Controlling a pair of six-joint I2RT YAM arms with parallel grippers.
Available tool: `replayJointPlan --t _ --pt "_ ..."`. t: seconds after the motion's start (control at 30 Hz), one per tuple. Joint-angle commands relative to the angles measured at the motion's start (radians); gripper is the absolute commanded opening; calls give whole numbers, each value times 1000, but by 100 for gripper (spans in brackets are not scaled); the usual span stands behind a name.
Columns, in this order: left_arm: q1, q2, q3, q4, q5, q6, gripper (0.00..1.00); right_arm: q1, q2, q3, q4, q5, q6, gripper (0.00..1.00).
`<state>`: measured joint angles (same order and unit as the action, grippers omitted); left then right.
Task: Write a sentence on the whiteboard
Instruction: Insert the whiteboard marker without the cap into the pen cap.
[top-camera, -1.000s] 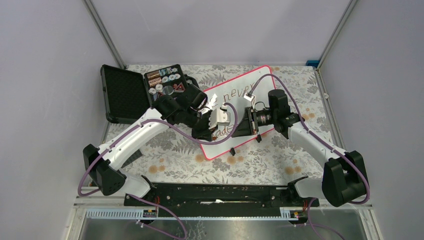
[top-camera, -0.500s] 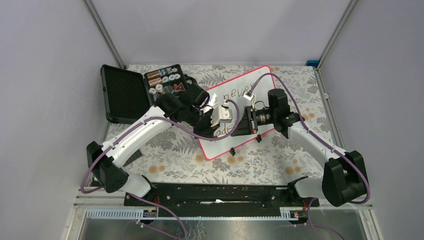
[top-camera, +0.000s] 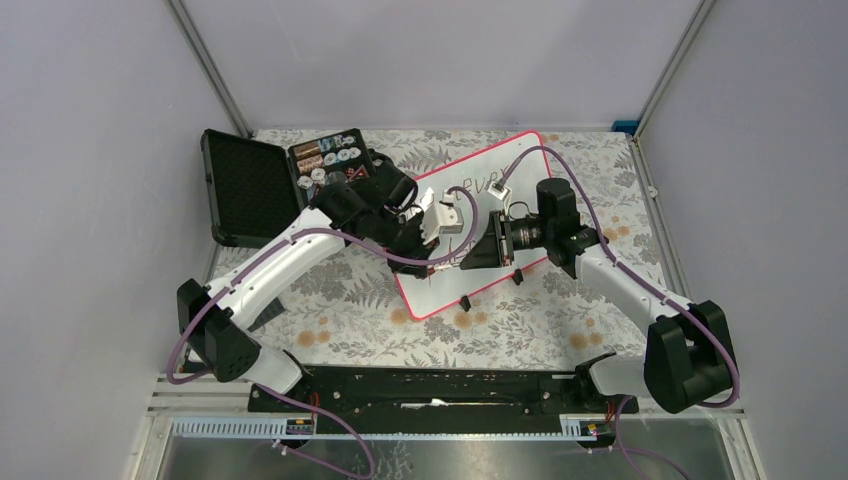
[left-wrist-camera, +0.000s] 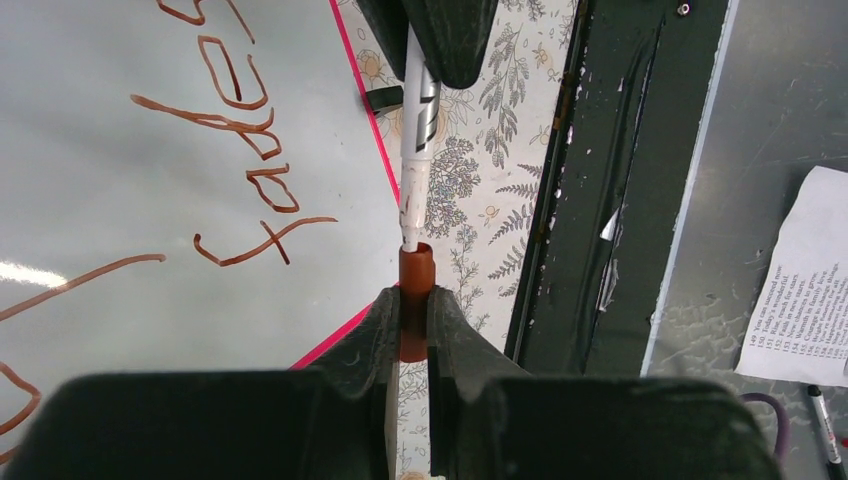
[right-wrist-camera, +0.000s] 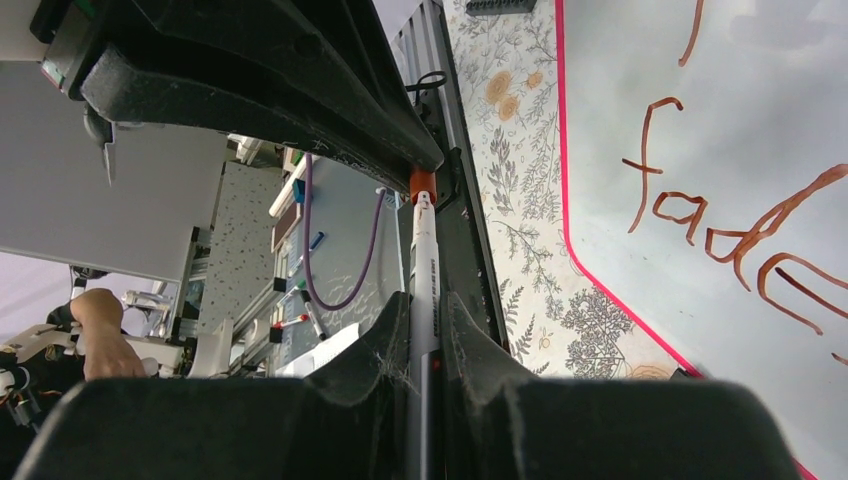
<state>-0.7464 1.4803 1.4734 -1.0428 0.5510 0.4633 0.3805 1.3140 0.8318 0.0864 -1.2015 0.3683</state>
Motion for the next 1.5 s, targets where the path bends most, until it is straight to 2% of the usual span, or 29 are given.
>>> replayJointPlan --t 0.0,0.3,0.47,0.8,1.0,1.17,1.27,1.47 --pt "16 -19 54 112 92 -36 0 21 -13 -9 129 5 61 0" --pt "45 -26 60 128 132 -53 0 20 -9 -12 133 -1 68 0" --pt "42 -18 95 102 138 0 0 29 7 -6 125 0 61 0" --pt "-48 41 147 77 23 42 0 72 40 7 123 16 65 0" --pt "-73 81 192 78 -19 29 0 74 57 -46 316 3 206 0" --pt "-73 100 259 77 -112 6 0 74 63 -70 378 7 264 0" --pt "-73 104 293 59 -116 13 0 74 77 -94 454 11 326 0" --pt "-72 133 356 -9 -119 38 16 74 106 -118 568 26 413 0"
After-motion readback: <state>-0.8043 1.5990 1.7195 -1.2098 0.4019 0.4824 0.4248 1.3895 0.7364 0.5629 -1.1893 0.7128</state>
